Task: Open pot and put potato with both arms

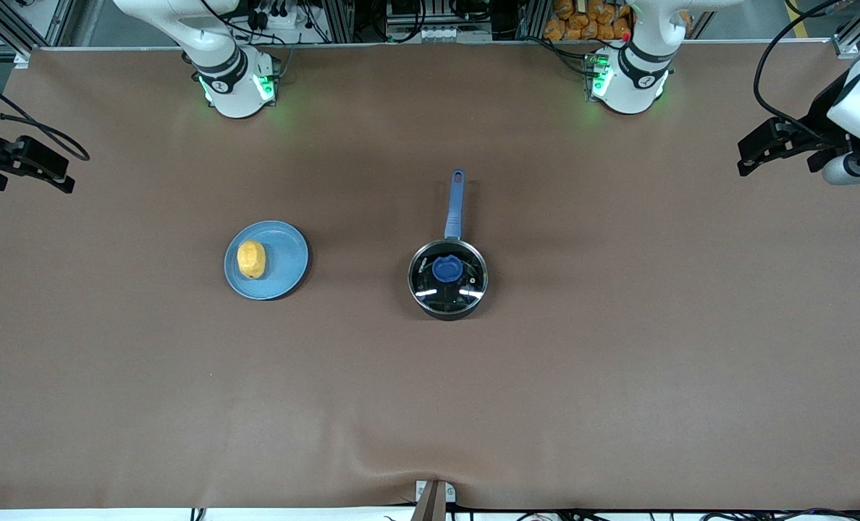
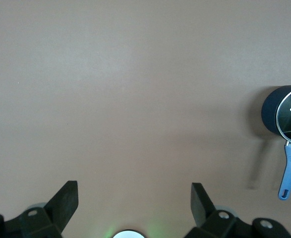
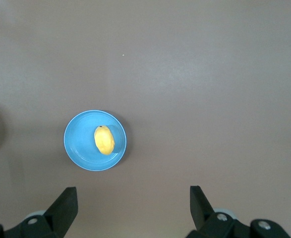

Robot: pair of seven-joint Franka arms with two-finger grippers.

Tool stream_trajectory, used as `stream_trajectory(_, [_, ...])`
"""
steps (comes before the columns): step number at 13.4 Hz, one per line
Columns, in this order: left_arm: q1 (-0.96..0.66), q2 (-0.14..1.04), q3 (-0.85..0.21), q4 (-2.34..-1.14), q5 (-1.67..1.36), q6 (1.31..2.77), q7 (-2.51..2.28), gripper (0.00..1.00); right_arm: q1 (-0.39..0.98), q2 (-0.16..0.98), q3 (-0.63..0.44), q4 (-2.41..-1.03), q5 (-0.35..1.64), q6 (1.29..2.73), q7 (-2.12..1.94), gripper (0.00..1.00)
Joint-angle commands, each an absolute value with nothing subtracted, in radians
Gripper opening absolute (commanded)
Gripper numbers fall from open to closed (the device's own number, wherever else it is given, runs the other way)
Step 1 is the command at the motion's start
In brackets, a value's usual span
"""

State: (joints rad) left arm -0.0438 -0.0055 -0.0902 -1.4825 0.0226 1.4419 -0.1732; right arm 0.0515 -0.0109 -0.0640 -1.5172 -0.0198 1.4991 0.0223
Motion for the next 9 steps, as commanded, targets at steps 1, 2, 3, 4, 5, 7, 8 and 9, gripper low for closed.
stream_trajectory(1, [-0.029,-0.003,-0.094,-1.485,0.005,1.436,-0.15,1.0,0.049,0.006,-0.054,-1.491,-0.021,1.493,0.037,1.0])
stream_trajectory(2, [-0.029,-0.003,-0.094,-1.488,0.005,1.436,-0.15,1.0,0.049,0.006,-0.054,-1.491,-0.021,1.491,0.037,1.0])
stream_trajectory(3, [-0.029,-0.003,-0.094,-1.496,0.003,1.436,-0.15,1.0,0.049,0.006,-0.054,-1.491,-0.021,1.491,0.037,1.0])
stream_trajectory(4, [-0.029,-0.003,-0.094,-1.496,0.005,1.437,-0.15,1.0,0.048,0.006,-0.054,-1.491,-0.021,1.491,0.037,1.0])
stream_trajectory(5, [-0.031,-0.006,-0.094,-1.496,0.003,1.436,-0.158,1.0,0.046,0.006,-0.054,-1.491,-0.021,1.491,0.037,1.0])
stream_trajectory(7, [-0.029,-0.009,-0.094,-1.485,-0.015,1.439,-0.158,1.0,0.046,0.006,-0.054,-1.491,-0.02,1.493,0.037,1.0])
stream_trajectory(8, [-0.031,-0.009,-0.094,-1.485,-0.024,1.445,-0.158,1.0,0.049,0.006,-0.054,-1.491,-0.02,1.494,0.035,1.0])
stream_trajectory(9, [-0.031,-0.008,-0.094,-1.485,-0.023,1.445,-0.16,1.0,0.052,0.006,-0.054,-1.491,-0.02,1.494,0.026,1.0])
